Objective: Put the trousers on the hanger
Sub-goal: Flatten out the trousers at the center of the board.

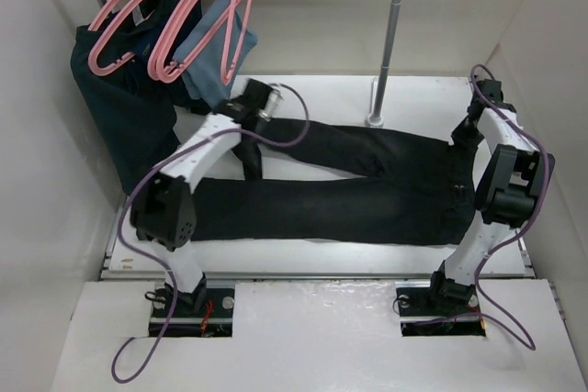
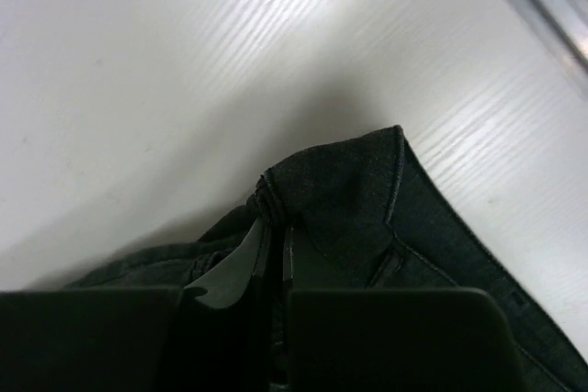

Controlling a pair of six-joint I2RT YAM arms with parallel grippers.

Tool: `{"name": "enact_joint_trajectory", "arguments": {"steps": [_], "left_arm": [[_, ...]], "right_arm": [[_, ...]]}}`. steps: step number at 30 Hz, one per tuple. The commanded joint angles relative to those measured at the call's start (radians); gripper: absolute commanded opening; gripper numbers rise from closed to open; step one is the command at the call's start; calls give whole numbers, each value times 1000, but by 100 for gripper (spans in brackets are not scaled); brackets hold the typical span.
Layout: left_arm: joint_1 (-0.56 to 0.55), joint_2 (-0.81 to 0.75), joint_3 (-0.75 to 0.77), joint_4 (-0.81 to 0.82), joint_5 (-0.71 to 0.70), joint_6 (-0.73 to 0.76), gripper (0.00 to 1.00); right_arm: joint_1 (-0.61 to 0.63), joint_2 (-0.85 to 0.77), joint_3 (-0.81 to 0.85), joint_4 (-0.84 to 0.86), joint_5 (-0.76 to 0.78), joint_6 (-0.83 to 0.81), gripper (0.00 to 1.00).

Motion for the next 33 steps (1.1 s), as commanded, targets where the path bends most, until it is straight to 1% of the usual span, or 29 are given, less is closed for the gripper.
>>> {"name": "enact_joint_trajectory", "arguments": {"steps": [1, 5, 8, 10, 12, 13, 14, 15, 16, 17, 18, 19, 20, 21, 23, 24, 25, 26, 27, 28, 30, 31, 32, 33], "left_arm": [[175, -155, -13, 10, -168, 90, 0], [291, -201, -13, 76, -197, 156, 0], [324, -201, -13, 139, -235, 185, 0], [324, -210, -22, 168, -245, 210, 0], [324, -236, -39, 153, -171, 231, 0], [315, -252, -94, 138, -84, 248, 0], [315, -269, -136, 111, -43, 288, 1], [287, -310, -183, 89, 2, 314, 5], [275, -330, -229, 57, 94, 341, 14], [266, -345, -313, -41, 148, 370, 16], [255, -374, -370, -155, 253, 438, 19], [255, -388, -371, -157, 254, 469, 19], [255, -399, -410, -204, 307, 498, 22], [255, -411, -421, -279, 308, 524, 26], [278, -411, -421, -347, 317, 575, 36], [278, -411, -392, -411, 326, 575, 49], [278, -373, -363, -448, 344, 575, 56], [287, -355, -330, -483, 369, 569, 62], [287, -342, -300, -483, 387, 544, 66], [287, -332, -230, -483, 418, 530, 68], [330, -332, -158, -483, 490, 530, 68], [356, -332, -75, -483, 595, 530, 68], [391, -332, -34, -464, 649, 508, 68], [470, -332, 5, -441, 695, 475, 68]], "right_arm": [[-41, -64, 12, 40, 9, 1, 0], [-41, -55, 53, 40, 41, 1, 0], [-51, -55, 72, 40, 53, -8, 0], [-51, -55, 84, 40, 42, -8, 0], [-51, -46, 84, 40, 30, -8, 0], [-51, -46, 84, 40, 30, -8, 0], [-51, -46, 93, 40, 19, -8, 0], [-51, -46, 93, 40, 19, -8, 0], [-51, -46, 93, 40, 19, -8, 0], [-51, -46, 93, 40, 19, -8, 0], [-51, -37, 93, 30, 19, -8, 0], [-51, -37, 93, 30, 19, -8, 0], [-51, -37, 93, 30, 19, -8, 0], [-51, -37, 93, 30, 19, -8, 0], [-51, -37, 93, 30, 19, -8, 0], [-51, -37, 93, 30, 19, -8, 0], [-51, -37, 93, 30, 19, -8, 0], [-51, -28, 93, 30, 10, -8, 0], [-51, -28, 93, 30, 10, -8, 0], [-51, -19, 93, 30, 10, -8, 0], [-51, -18, 93, 30, 1, -8, 0], [-51, -18, 93, 30, 1, -8, 0], [-51, -18, 93, 30, 1, -8, 0], [-51, -18, 84, 30, 12, -8, 0]]}}
